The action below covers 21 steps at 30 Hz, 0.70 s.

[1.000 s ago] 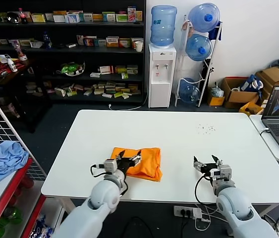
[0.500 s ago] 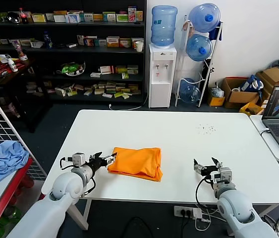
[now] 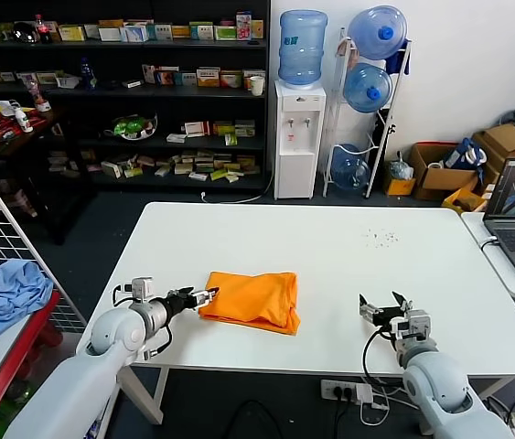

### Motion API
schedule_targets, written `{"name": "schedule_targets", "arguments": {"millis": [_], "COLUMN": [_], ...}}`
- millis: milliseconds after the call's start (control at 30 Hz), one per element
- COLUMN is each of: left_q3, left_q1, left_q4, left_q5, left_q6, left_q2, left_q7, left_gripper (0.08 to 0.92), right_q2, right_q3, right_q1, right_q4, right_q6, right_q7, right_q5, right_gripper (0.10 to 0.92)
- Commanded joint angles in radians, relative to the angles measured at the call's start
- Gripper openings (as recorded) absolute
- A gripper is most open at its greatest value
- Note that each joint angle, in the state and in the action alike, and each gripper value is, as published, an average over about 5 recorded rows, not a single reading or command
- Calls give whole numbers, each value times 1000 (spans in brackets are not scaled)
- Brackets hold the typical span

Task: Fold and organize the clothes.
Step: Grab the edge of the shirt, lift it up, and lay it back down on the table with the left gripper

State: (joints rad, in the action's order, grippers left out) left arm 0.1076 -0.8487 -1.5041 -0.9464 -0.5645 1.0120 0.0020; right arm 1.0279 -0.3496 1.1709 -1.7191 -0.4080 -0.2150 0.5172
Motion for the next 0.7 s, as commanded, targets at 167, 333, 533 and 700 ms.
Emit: {"name": "schedule_targets", "arguments": {"millis": [167,333,533,700], "left_q3": [-37,-48,-48,-45], "left_q1": [51,51,37,26], "left_q4": [108,117,84,49], "left_q5": [28,46,51,47], "left_q6": [-21,-9,0,6], "left_q2": [46,58,59,63], "left_q7": [57,54,48,41], "left_gripper": [823,823,724,577], "right_q2": [-2,-3,-10,-7], "right_q3": [0,0,0,2], "right_q1": [-6,-7,-7,-8], "right_q4": [-1,-5,-11,-13], "right_q6": [-2,-2,-3,-4], "right_q7": [1,1,0,-1], "right_q5": [6,9,10,10], "right_gripper": [823,823,823,823]}}
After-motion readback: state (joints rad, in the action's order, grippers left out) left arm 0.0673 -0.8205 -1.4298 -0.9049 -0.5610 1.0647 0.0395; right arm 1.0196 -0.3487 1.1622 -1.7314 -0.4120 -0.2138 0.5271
